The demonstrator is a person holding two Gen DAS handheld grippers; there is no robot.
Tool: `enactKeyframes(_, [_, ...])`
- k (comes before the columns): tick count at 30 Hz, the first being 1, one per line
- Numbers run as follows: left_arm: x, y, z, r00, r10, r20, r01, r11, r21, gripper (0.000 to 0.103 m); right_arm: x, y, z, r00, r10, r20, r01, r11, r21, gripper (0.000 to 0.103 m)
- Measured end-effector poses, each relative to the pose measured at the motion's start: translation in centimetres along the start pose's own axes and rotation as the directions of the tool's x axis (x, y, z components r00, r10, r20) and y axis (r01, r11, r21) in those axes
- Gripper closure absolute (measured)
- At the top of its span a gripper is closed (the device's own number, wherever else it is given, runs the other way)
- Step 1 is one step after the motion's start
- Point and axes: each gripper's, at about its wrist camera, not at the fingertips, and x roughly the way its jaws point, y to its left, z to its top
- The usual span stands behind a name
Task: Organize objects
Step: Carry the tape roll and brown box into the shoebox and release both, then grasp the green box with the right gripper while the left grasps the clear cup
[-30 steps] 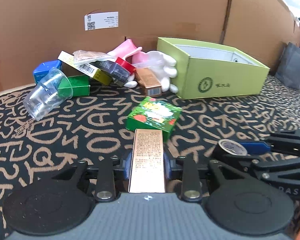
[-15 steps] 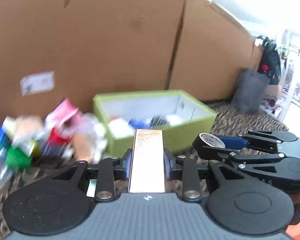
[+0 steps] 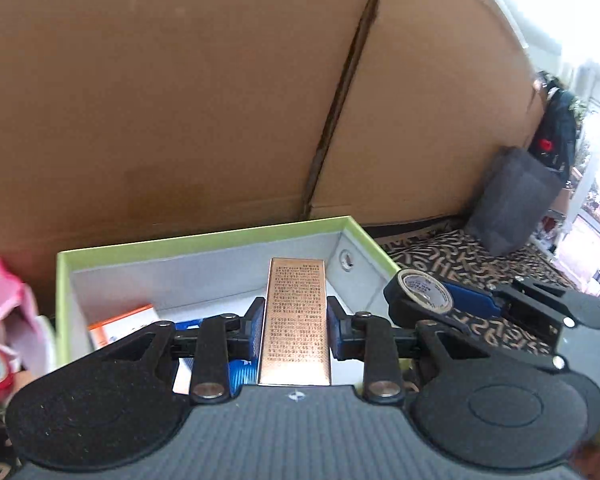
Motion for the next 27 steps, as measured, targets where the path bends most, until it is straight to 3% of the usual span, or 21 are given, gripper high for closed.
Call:
enactKeyframes(8, [3.1,1.2,0.2,1.000,-0.002,0.017,0.003,1.000,-0.029,0.070,3.8,-0.6,-0.3,0.999,0.022,-0.031,-0.023,1.000,-0.019,0.068])
enactKeyframes(10, [3.2,1.6,0.3,1.000,-0.004,0.022,0.005,0.999,-0.043,0.043,4.6,-0.5,-0.6,0.999,0.027,-0.040,-0.028,0.999,-0.031,0.047])
enactKeyframes(11, [2.9,1.8,0.2,1.000,0.002,0.027,-0.001,0.999,-0.054,0.021,4.5,-0.4,-0.8,0.999,0.018,-0.036,-0.019,0.999,-0.039,0.041])
enactKeyframes(15, [-0.1,2.2,-0.4,0.992,0.042,0.118,-0.038,0.999,-0.033,0.015,1.0,-0.3,-1.6,0.996,-0.059,0.072,0.064,0.996,-0.063,0.003])
enactKeyframes(16, [-0.9,2.2,-0.6,0.990,0.046,0.131,-0.043,0.999,-0.025,0.015,-0.2,-0.4,-1.9,0.991,-0.087,0.102,0.093,0.994,-0.054,0.000])
enactKeyframes(19, [-3.8,2.2,-1.6,0.986,0.062,0.156,-0.059,0.998,-0.024,0.015,-3.5,-0.4,-2.8,0.984,-0.096,0.150,0.099,0.995,-0.012,0.000])
enactKeyframes(27, [-11.1,1.4,-7.5,0.981,0.096,0.167,-0.093,0.995,-0.026,0.013,-8.5,2.5,-6.0,0.990,0.032,0.140,-0.042,0.997,0.067,0.000])
